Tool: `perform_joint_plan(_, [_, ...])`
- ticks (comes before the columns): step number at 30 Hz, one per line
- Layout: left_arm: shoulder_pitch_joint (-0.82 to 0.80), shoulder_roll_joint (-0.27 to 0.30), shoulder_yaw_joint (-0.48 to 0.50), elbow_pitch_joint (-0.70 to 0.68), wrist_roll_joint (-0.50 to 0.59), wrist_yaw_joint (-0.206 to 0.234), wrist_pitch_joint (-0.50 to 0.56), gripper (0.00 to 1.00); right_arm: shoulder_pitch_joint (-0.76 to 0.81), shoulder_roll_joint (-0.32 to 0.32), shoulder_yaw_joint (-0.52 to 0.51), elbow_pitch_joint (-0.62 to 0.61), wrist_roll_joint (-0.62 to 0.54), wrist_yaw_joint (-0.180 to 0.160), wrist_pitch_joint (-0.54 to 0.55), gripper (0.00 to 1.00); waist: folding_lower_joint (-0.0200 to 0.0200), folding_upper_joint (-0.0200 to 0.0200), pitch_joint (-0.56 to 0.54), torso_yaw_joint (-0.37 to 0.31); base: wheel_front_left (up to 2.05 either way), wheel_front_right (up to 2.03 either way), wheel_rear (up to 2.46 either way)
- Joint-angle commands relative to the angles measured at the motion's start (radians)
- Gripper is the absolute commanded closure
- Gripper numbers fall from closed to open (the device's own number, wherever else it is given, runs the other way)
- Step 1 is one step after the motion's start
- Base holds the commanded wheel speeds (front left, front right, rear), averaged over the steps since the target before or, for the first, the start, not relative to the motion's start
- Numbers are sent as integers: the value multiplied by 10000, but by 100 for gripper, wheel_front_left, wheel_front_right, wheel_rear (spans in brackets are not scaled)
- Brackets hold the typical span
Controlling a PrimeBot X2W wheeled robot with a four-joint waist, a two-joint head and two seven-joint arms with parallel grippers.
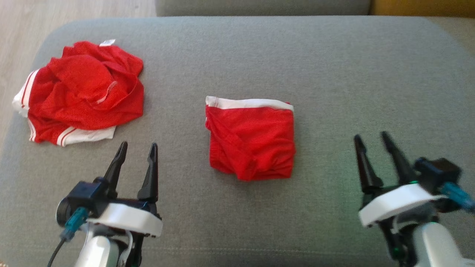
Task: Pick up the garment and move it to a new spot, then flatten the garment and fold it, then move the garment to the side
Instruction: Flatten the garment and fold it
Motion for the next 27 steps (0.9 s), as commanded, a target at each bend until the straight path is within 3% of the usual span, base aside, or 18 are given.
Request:
perform_joint_plan(1, [-565,160,259,-373,2,14,-23,0,-545,-28,369,-239,63,-7,39,100,0,0,130,125,0,0,0])
perform_joint_plan(11, [-1128,40,-29,-181,-15,-188,-123,0,-1805,202,2953,1833,964,-7,-321,100,0,0,663,927,0,0,0])
perform_joint_plan(20, [-1332,-49,-55,-55,-42,-223,-203,0,-2828,264,4352,4132,1906,-7,-939,100,0,0,963,1335,0,0,0])
perform_joint_plan(27, [-1352,-124,-61,27,-33,-211,-228,0,-3374,267,5851,4790,3123,-7,-1306,100,0,0,961,1413,0,0,0])
